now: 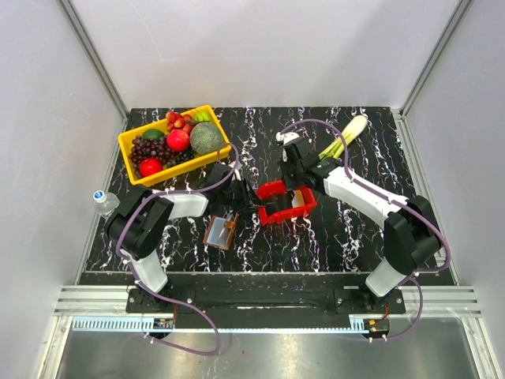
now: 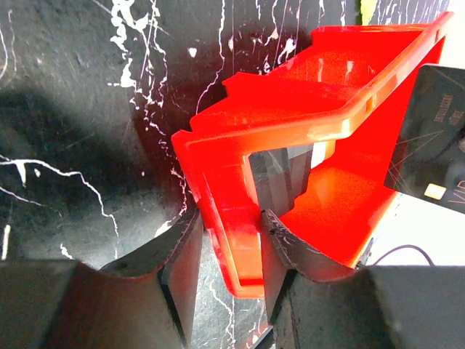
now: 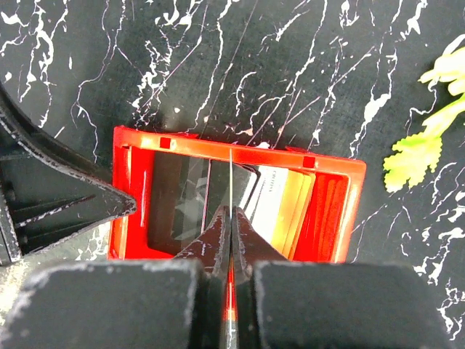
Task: Put the credit cards into the card holder
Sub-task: Pick up the credit card from the storage box.
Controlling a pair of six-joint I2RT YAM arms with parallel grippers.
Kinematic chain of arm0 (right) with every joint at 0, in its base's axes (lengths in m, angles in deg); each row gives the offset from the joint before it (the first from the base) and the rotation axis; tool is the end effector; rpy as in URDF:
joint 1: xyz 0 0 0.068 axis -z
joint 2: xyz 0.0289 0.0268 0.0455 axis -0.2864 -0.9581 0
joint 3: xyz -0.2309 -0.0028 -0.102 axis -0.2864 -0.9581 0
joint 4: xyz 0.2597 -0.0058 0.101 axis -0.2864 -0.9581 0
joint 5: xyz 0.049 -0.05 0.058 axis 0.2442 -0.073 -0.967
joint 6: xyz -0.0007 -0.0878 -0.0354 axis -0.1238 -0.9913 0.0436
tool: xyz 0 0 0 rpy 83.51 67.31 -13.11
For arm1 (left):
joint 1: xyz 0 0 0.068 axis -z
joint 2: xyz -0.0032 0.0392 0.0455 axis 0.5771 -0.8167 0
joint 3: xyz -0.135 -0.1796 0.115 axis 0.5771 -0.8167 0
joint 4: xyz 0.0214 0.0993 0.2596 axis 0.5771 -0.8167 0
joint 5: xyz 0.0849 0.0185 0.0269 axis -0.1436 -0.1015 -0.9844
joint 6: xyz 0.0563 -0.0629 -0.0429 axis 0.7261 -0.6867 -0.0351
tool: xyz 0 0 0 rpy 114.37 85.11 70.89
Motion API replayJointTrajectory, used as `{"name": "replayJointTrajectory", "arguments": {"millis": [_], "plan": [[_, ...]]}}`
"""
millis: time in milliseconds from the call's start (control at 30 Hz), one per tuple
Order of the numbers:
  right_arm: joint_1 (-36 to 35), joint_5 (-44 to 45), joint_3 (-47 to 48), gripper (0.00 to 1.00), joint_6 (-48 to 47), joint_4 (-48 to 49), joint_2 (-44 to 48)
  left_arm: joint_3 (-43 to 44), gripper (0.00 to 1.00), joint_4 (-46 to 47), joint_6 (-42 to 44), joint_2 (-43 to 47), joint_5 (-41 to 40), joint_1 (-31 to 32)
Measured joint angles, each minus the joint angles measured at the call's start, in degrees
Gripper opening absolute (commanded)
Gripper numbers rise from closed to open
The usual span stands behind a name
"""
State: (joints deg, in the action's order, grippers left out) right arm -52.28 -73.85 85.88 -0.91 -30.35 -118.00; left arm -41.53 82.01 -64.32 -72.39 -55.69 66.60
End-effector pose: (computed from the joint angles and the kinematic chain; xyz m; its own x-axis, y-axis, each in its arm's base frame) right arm 0.3357 0.2292 0.1907 -0.6606 -0.3226 -0.6779 -0.4409 0.8976 0.0025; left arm 0.3119 -0.2289 0.0762 -0.9232 -0.2637 -0.2795 0.0292 0.6771 -0.7353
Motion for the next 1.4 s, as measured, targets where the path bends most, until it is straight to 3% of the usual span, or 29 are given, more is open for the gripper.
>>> {"name": "replayJointTrajectory", "arguments": {"millis": [100,300,767,933,1033,1400], "plan": [[1.5,-1.3,0.0,0.0,1.4,0.0,0.1,-1.5,0.45,1.7,-1.9,0.5,-0.6,0.6],[3.6,-3.3,-1.2,0.0,3.9,0.5,1.6,-4.0,0.57,6.6,-6.4,0.5,-0.8,3.4],[3.7,-5.4,-7.1,0.0,7.0,2.6,10.5,-5.1,0.61,11.6,-11.2,0.3,-2.1,11.7],[3.8,-4.8,-8.6,0.0,7.8,2.6,12.2,-5.1,0.78,11.5,-10.5,1.0,-3.0,12.5],[3.8,-4.3,-8.9,0.0,8.4,2.6,13.1,-5.3,0.99,8.8,-8.5,4.7,-5.1,12.5],[3.9,-5.4,-10.3,0.0,12.6,5.3,14.2,-5.4,0.99,-7.5,2.6,29.1,-18.0,12.5]]}}
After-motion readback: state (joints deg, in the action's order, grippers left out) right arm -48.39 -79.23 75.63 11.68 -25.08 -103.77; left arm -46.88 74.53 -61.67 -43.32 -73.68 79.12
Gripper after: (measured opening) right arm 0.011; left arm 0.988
